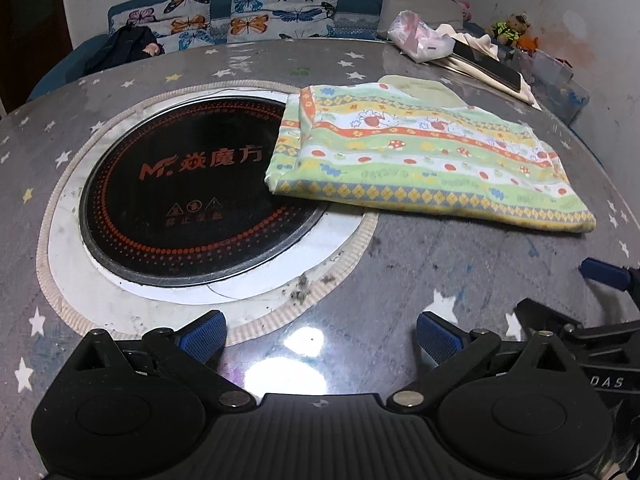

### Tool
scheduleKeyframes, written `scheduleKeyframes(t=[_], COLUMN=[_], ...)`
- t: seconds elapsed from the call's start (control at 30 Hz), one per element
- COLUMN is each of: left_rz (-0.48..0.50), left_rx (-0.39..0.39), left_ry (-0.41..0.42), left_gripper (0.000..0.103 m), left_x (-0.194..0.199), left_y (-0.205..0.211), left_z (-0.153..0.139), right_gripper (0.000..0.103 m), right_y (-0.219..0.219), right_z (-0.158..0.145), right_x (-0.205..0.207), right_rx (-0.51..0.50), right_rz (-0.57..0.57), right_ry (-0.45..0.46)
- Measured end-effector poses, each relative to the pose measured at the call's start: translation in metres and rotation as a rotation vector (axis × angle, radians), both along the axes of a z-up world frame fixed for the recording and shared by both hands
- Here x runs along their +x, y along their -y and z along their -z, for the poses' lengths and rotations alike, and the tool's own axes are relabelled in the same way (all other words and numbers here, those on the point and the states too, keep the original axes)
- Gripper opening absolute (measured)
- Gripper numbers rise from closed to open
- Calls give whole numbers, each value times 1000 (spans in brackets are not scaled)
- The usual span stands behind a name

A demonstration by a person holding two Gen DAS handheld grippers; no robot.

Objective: Fold clothes

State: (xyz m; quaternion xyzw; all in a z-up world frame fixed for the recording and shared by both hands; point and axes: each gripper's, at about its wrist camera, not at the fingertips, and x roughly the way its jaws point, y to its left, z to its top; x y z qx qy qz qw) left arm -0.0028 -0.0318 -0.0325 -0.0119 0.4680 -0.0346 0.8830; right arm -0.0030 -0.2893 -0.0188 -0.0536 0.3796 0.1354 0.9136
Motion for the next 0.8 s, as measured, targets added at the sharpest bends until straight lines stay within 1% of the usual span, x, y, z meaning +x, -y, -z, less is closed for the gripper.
scheduleKeyframes(t=[0.2,0.4,0.8], left_rz=[20,24,21], left_rx=[40,62,63], left_ry=[12,25,35], left_gripper=[103,103,103], left_x=[-8,-13,-17], left_y=[5,8,8], left_z=[2,4,4], right_gripper=[103,103,103], right_y=[0,0,0], right_z=[1,1,3], right_x=[-2,-2,-6], right_rx=[3,4,14], right_rz=[1,4,14], right_ry=[14,14,40])
